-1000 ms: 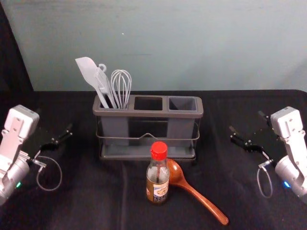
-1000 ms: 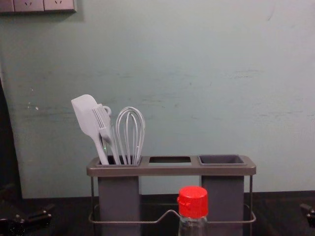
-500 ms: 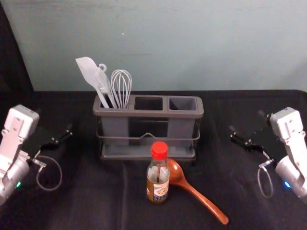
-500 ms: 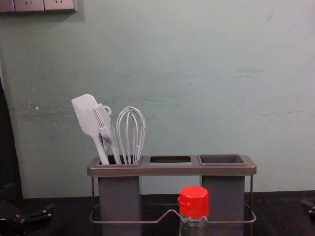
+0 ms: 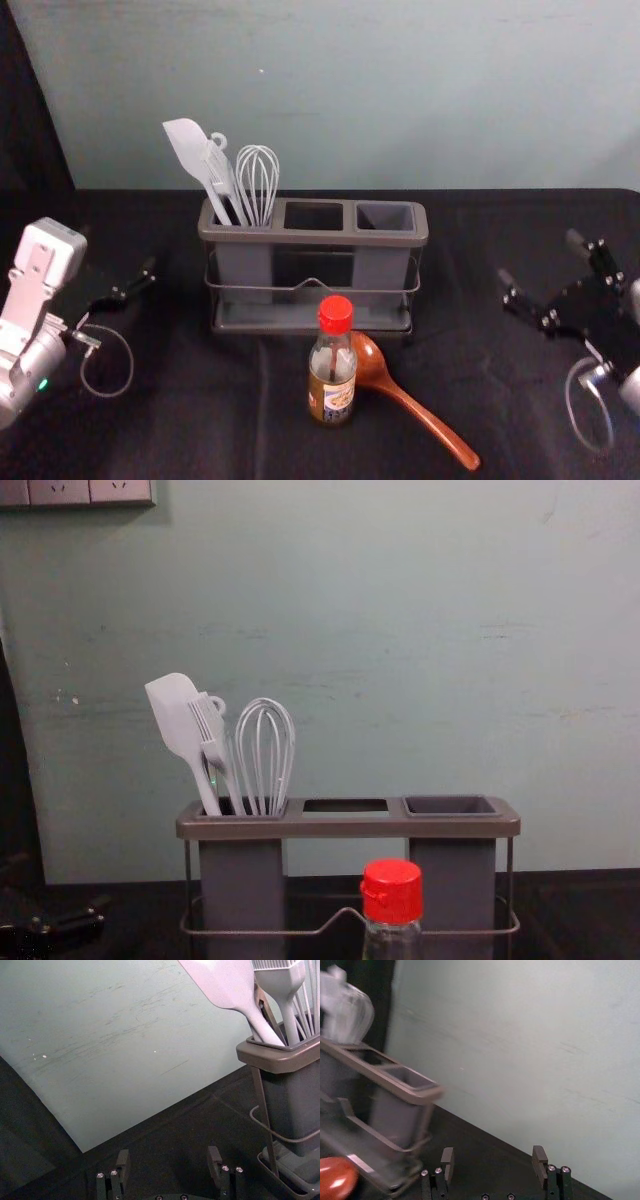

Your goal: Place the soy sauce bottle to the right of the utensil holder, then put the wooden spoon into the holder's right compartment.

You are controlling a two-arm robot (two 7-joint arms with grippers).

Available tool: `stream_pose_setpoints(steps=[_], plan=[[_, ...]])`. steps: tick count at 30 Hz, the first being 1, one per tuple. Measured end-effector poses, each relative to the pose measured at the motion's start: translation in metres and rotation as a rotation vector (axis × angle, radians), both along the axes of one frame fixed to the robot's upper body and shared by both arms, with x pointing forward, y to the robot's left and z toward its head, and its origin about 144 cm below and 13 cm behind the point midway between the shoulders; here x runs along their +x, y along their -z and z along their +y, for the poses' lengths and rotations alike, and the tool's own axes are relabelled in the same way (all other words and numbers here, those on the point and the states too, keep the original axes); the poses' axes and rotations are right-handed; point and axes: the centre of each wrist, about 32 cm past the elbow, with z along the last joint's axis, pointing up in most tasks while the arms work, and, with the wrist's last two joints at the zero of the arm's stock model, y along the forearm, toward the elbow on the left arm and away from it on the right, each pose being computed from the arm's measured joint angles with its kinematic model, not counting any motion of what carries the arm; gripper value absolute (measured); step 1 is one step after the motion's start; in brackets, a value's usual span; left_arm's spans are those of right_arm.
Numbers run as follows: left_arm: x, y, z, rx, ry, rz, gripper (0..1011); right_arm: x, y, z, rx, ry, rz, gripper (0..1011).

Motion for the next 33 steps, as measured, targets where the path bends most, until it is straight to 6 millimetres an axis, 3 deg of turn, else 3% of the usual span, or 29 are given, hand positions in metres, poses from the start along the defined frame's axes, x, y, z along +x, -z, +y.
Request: stream_pose_setpoints(steps=[8, 13, 21, 33], plan=[[0.0, 0.0, 0.0, 0.0, 0.0, 0.0, 1011, -0.03, 0.0, -0.014, 0.094, -0.223, 0.074, 1003], [0.0, 0.0, 0.0, 0.0, 0.0, 0.0, 1011, -0.03, -0.002, -0.015, 0.159, -0.332, 0.119, 1003], [0.0, 0.0, 0.0, 0.0, 0.0, 0.0, 1011, 0.0, -0.003, 0.005, 0.198, -0.536, 0.207, 1002], [0.0, 0.0, 0.0, 0.0, 0.0, 0.0, 1011, 0.042, -0.011, 0.038, 0.13, -0.692, 0.302, 1003]])
